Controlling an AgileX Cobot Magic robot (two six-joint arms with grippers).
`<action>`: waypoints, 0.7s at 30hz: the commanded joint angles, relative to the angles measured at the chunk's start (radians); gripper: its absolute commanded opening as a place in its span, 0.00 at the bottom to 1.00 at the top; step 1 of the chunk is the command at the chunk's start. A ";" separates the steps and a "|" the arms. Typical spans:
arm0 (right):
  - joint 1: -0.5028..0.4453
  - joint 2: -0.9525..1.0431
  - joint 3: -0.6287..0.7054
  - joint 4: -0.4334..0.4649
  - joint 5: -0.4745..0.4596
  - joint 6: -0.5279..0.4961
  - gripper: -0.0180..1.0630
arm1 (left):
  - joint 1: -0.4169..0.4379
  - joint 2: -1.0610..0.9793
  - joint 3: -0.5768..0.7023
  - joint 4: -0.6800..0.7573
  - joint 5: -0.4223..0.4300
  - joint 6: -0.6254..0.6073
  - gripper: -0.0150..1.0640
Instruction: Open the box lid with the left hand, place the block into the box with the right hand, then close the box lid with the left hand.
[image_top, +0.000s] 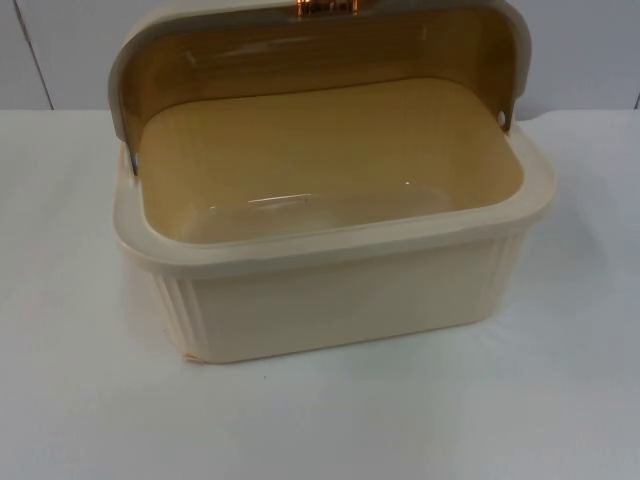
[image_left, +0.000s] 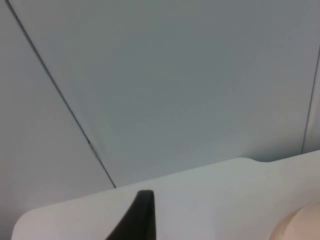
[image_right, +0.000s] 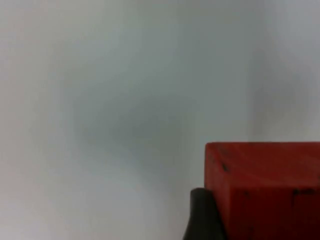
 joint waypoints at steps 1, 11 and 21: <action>-0.006 -0.077 -0.094 0.025 0.039 0.006 0.02 | -0.003 0.001 0.006 0.005 -0.010 -0.008 0.98; -0.006 -0.193 -0.362 0.089 0.169 -0.093 0.02 | -0.003 -0.003 0.006 0.005 -0.029 -0.008 0.98; 0.127 -0.290 -0.539 0.180 0.207 -0.202 0.02 | -0.003 -0.003 0.006 0.005 -0.031 -0.008 0.98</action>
